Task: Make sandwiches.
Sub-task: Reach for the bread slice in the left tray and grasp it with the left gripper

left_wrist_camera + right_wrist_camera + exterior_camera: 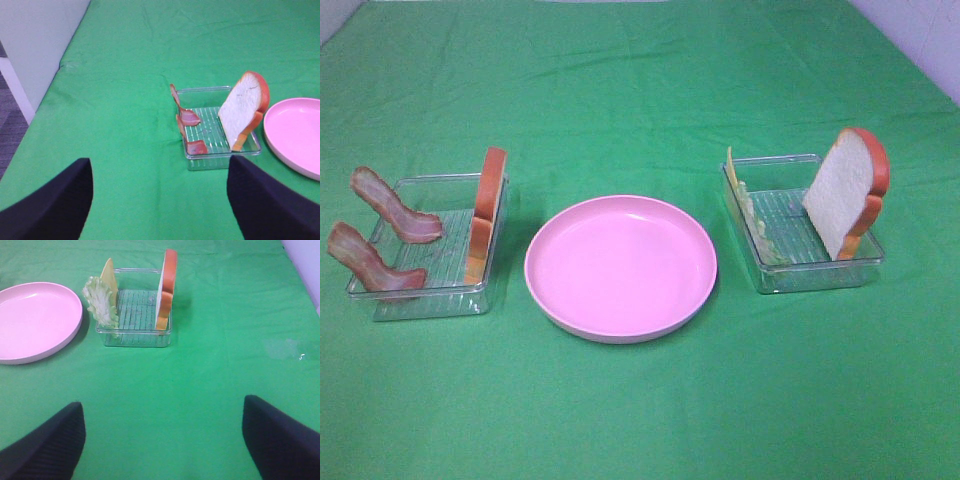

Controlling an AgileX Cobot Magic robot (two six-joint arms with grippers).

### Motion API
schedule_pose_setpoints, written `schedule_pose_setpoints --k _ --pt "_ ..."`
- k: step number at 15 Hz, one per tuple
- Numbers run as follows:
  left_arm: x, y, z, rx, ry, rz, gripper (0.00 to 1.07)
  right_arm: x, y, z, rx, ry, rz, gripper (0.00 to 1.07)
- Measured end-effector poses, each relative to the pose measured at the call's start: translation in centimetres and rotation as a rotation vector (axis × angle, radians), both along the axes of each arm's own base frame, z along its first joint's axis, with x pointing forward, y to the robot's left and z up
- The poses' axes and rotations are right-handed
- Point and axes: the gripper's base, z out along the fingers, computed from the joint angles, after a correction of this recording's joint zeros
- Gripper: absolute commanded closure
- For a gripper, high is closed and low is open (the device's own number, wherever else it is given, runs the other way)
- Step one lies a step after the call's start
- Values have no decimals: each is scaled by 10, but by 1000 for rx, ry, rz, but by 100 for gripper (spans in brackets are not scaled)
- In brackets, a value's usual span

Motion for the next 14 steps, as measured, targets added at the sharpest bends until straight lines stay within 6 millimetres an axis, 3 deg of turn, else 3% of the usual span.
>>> schedule_pose_setpoints --k 5,8,9,14 --pt "59 -7 13 -147 237 -65 35 0 0 0 0 0 0 27" --pt "109 -8 21 -185 422 -101 35 0 0 0 0 0 0 27" --pt "143 -7 26 -192 530 -106 35 0 0 0 0 0 0 27" --pt "220 -5 22 -207 738 -119 35 0 0 0 0 0 0 27"
